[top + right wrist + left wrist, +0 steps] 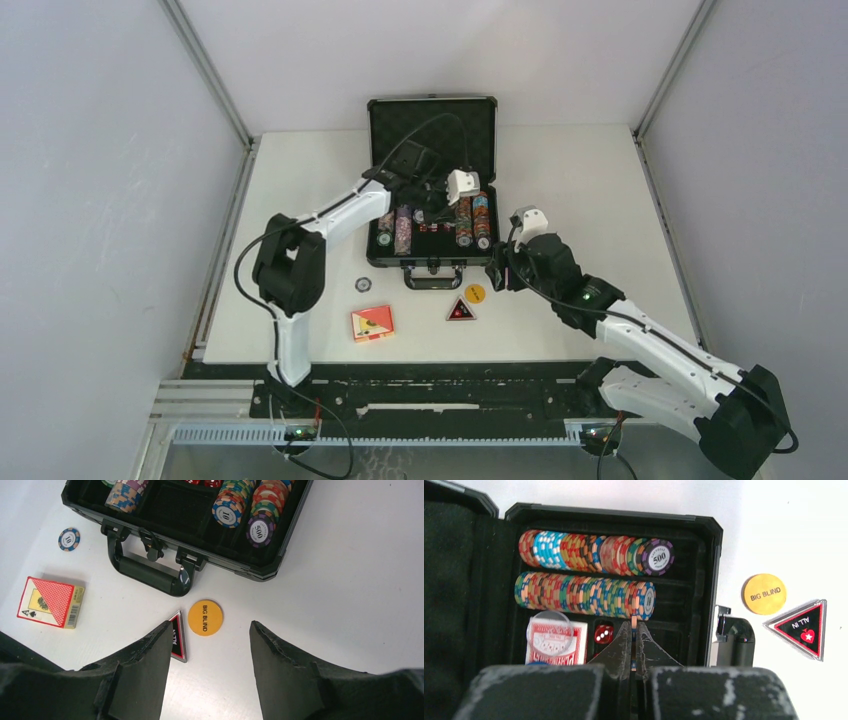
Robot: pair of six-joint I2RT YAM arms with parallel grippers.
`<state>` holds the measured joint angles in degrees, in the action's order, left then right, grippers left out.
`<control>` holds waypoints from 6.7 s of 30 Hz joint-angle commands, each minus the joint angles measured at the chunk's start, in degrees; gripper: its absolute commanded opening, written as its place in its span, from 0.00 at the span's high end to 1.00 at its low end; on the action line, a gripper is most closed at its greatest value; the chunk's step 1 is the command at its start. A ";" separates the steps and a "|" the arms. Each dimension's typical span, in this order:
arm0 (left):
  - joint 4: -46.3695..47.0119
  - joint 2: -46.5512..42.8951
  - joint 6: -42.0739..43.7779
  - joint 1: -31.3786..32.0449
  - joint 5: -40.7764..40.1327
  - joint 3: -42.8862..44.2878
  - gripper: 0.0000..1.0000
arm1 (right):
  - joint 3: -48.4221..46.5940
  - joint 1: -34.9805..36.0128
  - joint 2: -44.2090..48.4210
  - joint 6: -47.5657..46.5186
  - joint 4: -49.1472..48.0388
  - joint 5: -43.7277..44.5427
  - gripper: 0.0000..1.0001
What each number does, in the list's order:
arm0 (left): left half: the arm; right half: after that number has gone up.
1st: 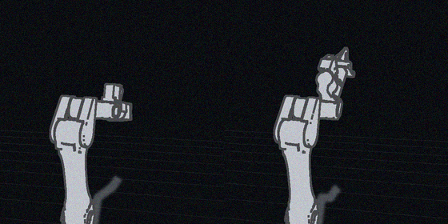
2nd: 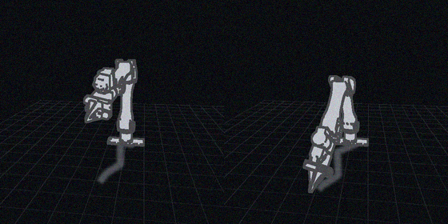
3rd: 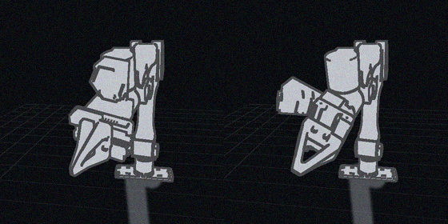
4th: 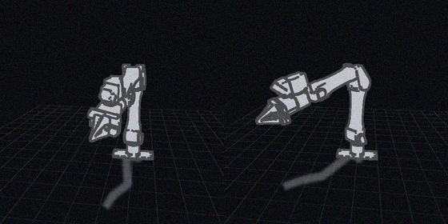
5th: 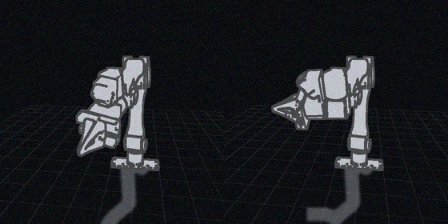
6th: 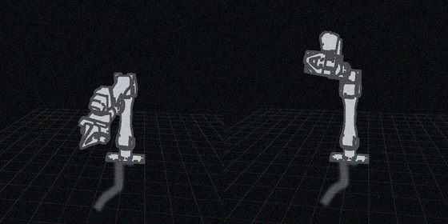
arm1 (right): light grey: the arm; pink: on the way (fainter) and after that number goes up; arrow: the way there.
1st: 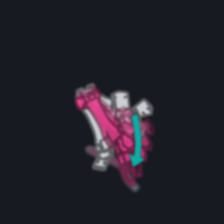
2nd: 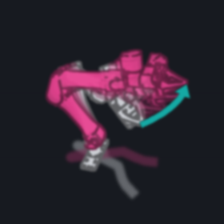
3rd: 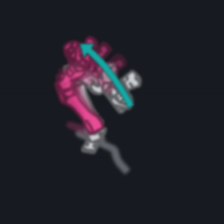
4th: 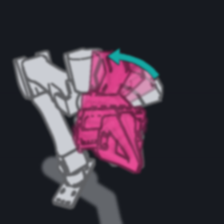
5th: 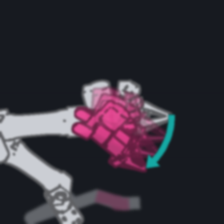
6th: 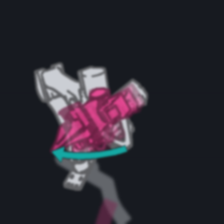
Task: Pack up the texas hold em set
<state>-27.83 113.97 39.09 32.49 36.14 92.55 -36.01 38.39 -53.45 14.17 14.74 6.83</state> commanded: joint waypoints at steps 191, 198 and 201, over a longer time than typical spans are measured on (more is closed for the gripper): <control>15.16 -92.21 -95.28 -12.15 -66.58 -83.94 0.18 | -37.77 32.11 -60.27 -14.04 -8.94 -8.47 0.05; 15.53 -91.61 -95.09 -12.42 -66.00 -83.86 0.18 | -38.70 32.10 -61.36 -14.44 -7.86 -6.07 0.12; 15.62 -91.70 -95.08 -12.45 -65.95 -83.98 0.18 | -38.34 32.10 -60.37 -14.54 -7.87 -4.80 0.09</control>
<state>-14.31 22.13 -57.39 20.69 -30.41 9.17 -73.47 70.65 -113.38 0.43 6.57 -1.08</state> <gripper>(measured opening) 0.821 0.892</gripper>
